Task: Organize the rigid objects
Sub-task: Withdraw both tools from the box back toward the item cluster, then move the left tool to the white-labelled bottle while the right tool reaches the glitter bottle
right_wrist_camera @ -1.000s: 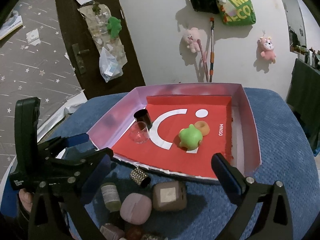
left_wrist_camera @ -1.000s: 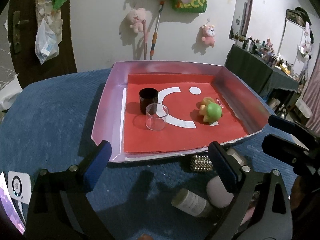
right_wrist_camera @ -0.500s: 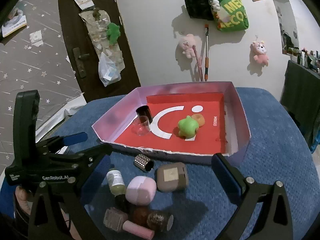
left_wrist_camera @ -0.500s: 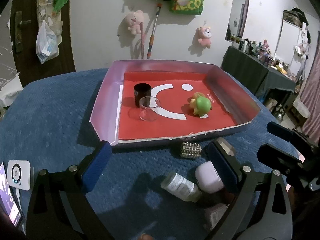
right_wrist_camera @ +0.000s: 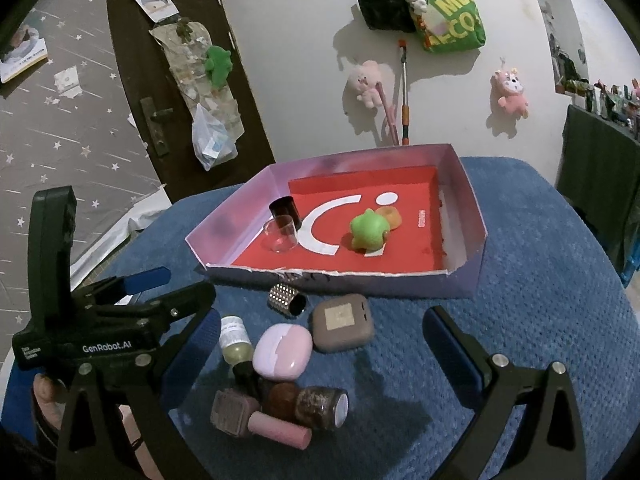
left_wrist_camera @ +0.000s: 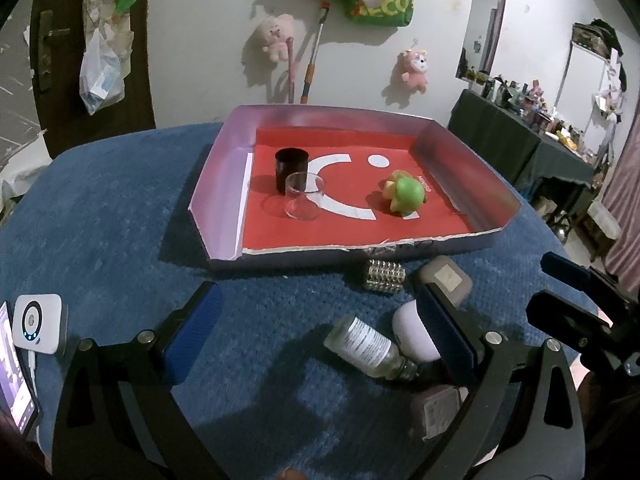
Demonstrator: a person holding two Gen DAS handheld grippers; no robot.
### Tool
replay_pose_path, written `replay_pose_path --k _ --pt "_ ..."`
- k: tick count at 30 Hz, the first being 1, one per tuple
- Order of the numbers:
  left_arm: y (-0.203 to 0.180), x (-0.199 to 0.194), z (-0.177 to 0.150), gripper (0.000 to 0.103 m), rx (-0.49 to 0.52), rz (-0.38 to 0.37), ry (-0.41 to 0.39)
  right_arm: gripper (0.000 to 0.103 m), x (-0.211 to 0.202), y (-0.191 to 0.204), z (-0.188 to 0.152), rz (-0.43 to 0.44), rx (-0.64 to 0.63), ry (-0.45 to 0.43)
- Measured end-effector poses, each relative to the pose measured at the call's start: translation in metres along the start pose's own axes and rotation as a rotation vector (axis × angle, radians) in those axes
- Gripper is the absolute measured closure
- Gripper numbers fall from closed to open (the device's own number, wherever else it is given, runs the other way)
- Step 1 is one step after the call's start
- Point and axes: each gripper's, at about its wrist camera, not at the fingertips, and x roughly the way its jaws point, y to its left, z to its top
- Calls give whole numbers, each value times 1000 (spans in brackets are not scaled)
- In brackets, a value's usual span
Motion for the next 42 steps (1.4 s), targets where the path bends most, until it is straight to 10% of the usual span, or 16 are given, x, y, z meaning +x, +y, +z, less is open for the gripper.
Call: replay_pose_path --k 30,42 --pt "-4 -2 -31 4 6 16 75 0 -2 3 -31 -64 -34 66" --pt "-15 3 -39 4 48 -32 103 17 10 0 -42 -81 -43 133"
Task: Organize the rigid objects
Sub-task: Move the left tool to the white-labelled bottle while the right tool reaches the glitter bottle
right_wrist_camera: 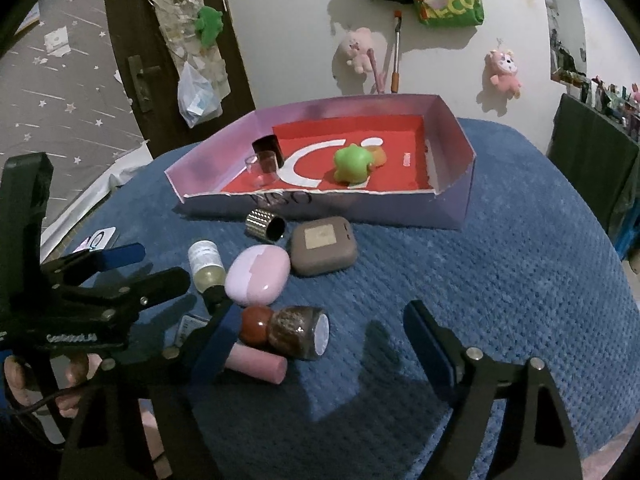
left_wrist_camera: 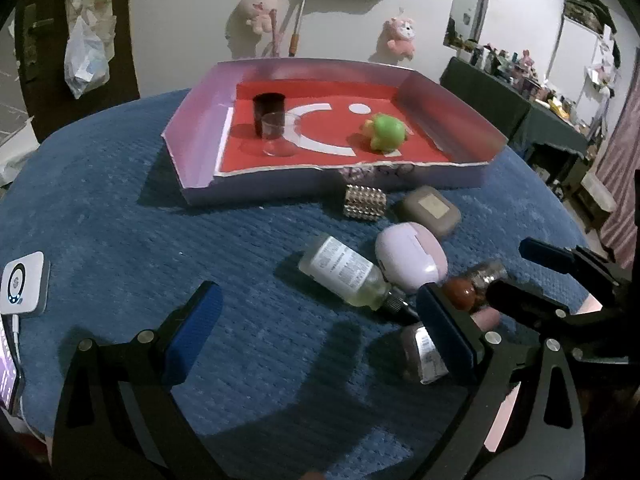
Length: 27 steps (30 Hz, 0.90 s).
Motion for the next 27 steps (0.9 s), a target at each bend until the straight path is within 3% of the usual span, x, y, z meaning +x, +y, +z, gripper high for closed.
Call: replay_pose_path --k 7,15,21,27 --pt "1 -3 0 4 -2 -28 -13 17 0 5 -7 4 -15 14" --pt "3 12 0 5 22 -6 47 17 17 11 1 22 -24 62" --pt "11 19 0 5 32 -46 91 17 30 13 4 0 -40 104" --pt "9 23 2 5 88 -70 88 17 32 16 3 7 -71 121"
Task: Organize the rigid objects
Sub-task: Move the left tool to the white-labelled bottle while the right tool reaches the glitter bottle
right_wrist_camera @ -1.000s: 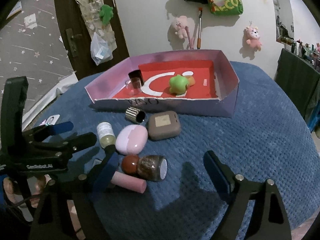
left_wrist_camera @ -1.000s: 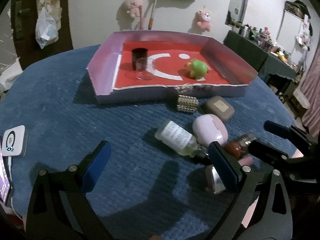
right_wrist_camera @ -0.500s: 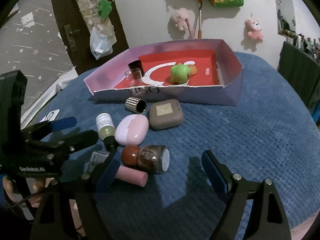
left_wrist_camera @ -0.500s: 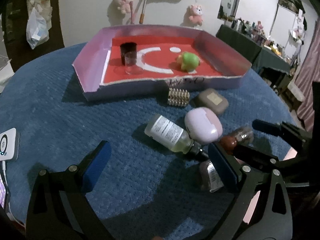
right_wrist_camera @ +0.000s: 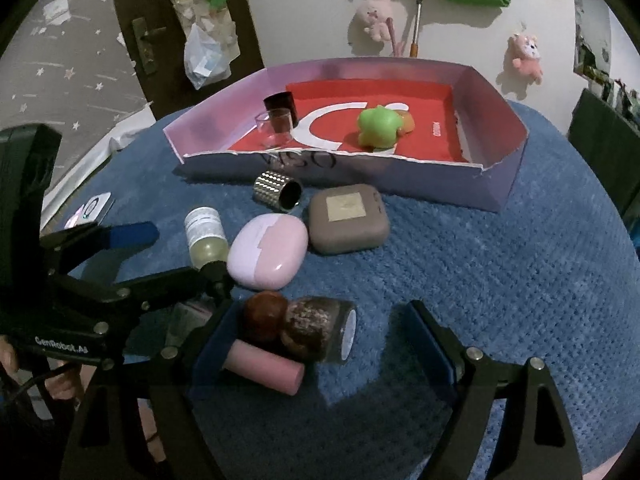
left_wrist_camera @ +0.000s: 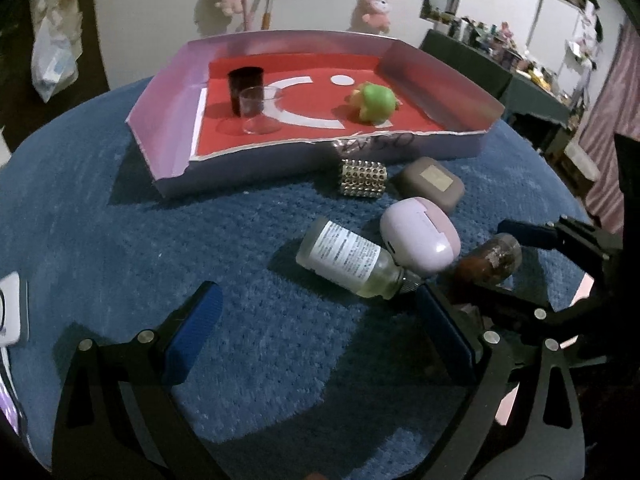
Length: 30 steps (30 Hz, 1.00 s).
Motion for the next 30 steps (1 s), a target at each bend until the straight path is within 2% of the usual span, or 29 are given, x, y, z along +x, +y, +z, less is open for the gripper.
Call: replay_pose_path --k 3,10,15,16,20,24,26,30 --pt "7 4 5 3 -9 -35 18 17 4 -3 2 -7 -3 17" --pt "18 12 19 4 -54 -82 -1 18 0 -13 -2 -6 18 14" --pt "16 23 27 5 -79 -106 7 24 -2 -9 -3 -2 6 12" --pt "16 24 30 8 -92 -106 12 24 -2 -10 -3 2 8 11" --pt "24 21 27 12 -138 -61 9 25 -2 -10 -3 8 10 10" --pt "29 -1 14 12 -154 42 -37 27 -3 -11 -3 22 8 10" --pt "33 -9 8 15 -182 93 -47 34 -3 -10 -2 33 4 10" --pt "34 -3 6 23 -275 -1 -25 39 -1 -4 -2 26 -6 7"
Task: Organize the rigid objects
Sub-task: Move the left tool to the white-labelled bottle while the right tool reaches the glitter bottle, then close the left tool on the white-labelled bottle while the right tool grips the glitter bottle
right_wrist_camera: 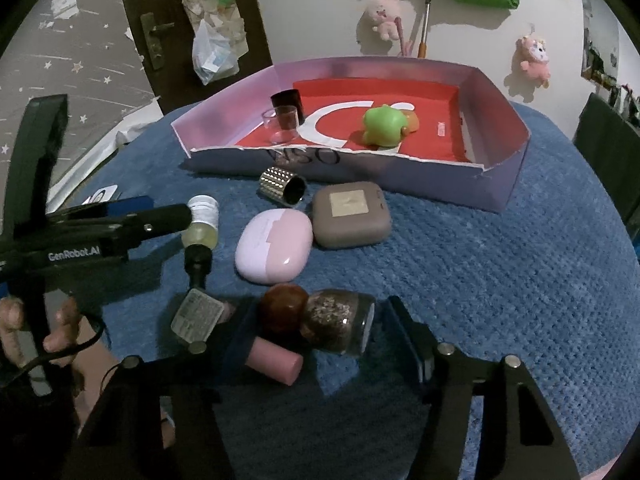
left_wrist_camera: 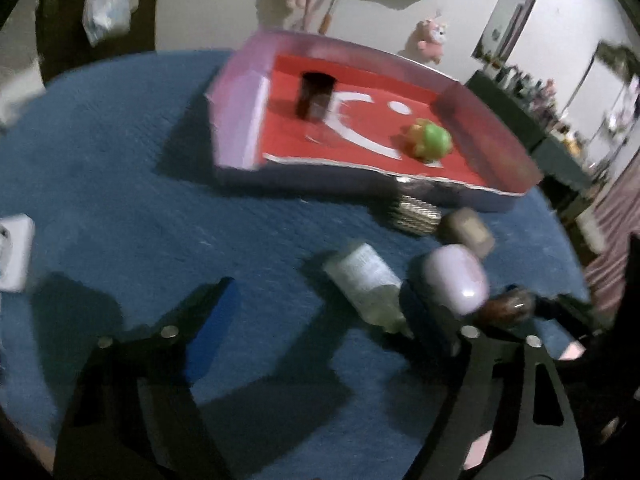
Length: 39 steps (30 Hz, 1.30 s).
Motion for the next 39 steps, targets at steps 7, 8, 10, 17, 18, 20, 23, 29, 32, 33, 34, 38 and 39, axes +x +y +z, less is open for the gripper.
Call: replay_pose_path --k 7,8,10,17,18,20,23,29,32,33,34,38,39 --pt "-29 16 -1 44 18 52 -32 38 -1 0 -2 -7 -10 -2" --pt "-33 19 -1 47 23 42 -29 38 -1 0 -2 -7 -7 -3" --pt "-34 20 0 54 22 30 -33 37 0 2 -2 -16 -13 -6" --pt "2 8 -8 74 -108 -157 -13 41 -3 -2 -2 34 19 -21" --pt "2 7 -8 75 -116 -164 -9 41 -3 -3 -2 36 22 -23" --pt "-1 7 -8 76 -105 -149 -8 41 -3 -2 -1 40 27 -29" --pt "-19 12 -5 75 -32 -79 -1 41 -3 1 0 48 17 -30" --pt "-46 17 -9 75 101 78 -37 41 0 5 -2 19 -18 -29" --pt "-34 14 -7 76 54 21 -34 41 0 2 -3 25 -21 -27" --pt "-30 12 -6 76 50 6 -31 41 0 2 -3 24 -19 -29" --pt "-29 11 -7 76 53 6 -31 41 -1 2 -3 25 -13 -35" --pt "-25 6 -7 76 45 -19 -37 42 -8 1 0 45 2 -67" --pt "-25 4 -6 76 45 -29 -41 42 -10 2 2 43 -3 -72"
